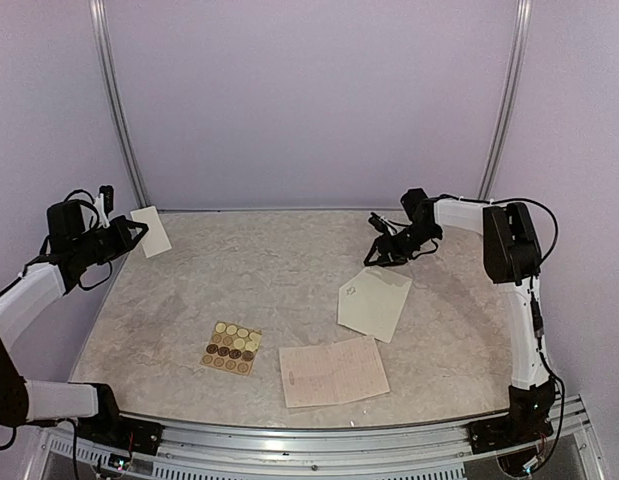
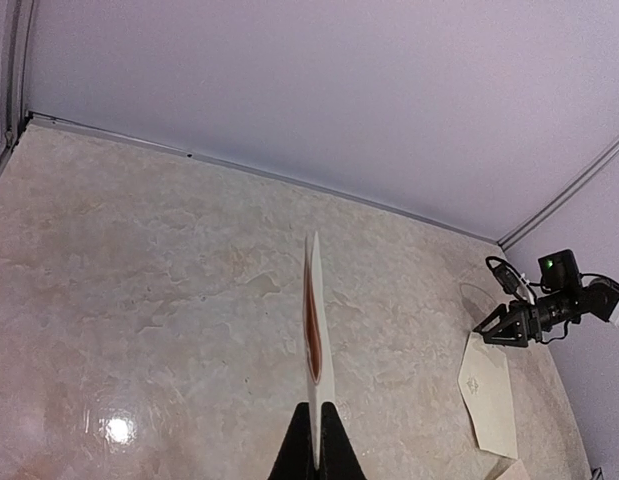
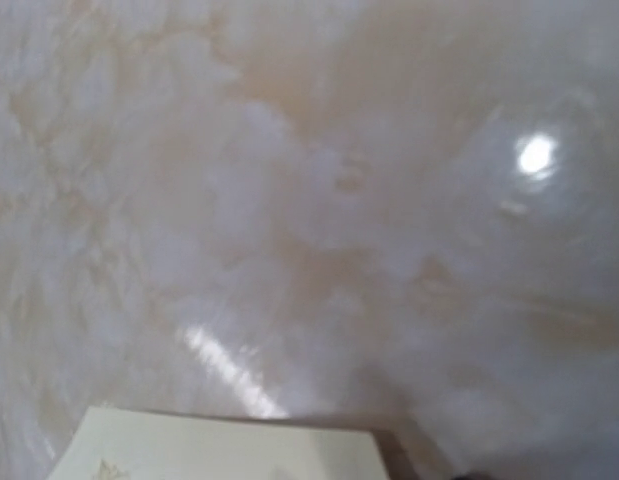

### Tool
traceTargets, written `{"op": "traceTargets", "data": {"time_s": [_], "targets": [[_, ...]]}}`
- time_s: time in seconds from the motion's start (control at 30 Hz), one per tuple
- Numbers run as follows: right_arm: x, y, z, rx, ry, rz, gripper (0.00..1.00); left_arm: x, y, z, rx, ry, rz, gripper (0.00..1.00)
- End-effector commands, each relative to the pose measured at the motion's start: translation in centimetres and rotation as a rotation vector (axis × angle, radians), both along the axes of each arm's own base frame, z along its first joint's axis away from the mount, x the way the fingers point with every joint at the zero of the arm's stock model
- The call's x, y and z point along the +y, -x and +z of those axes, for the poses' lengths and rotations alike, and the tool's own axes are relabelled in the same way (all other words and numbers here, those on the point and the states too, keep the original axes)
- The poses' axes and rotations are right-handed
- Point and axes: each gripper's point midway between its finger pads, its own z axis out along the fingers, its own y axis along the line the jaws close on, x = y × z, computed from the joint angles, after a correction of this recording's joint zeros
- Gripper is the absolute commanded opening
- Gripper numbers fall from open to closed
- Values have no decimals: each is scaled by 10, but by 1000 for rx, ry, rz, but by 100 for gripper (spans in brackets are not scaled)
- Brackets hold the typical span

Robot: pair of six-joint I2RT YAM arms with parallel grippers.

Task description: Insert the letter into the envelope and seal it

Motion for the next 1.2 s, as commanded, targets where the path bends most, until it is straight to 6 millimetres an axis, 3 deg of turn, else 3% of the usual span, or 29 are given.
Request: {"op": "traceTargets", "data": {"time_s": [0.0, 0.43, 0.6, 0.83, 1.03, 1.17], "targets": [[3, 31, -9, 76, -18, 59, 54, -1, -1, 9, -29, -9, -7, 0], [12, 92, -1, 178, -171, 125, 42, -5, 3, 15, -48, -13, -15, 0], [15, 95, 1, 184, -209, 124, 28, -5, 3, 16, -51, -14, -15, 0], [22, 91, 22, 165, -292, 101, 0, -5, 3, 17, -57, -23, -7, 0], [12, 79, 61, 98, -347, 29, 0, -4, 3, 17, -58, -26, -5, 0], [-6, 70, 93, 2, -237, -38, 0, -4, 4, 18, -62, -27, -3, 0]]}}
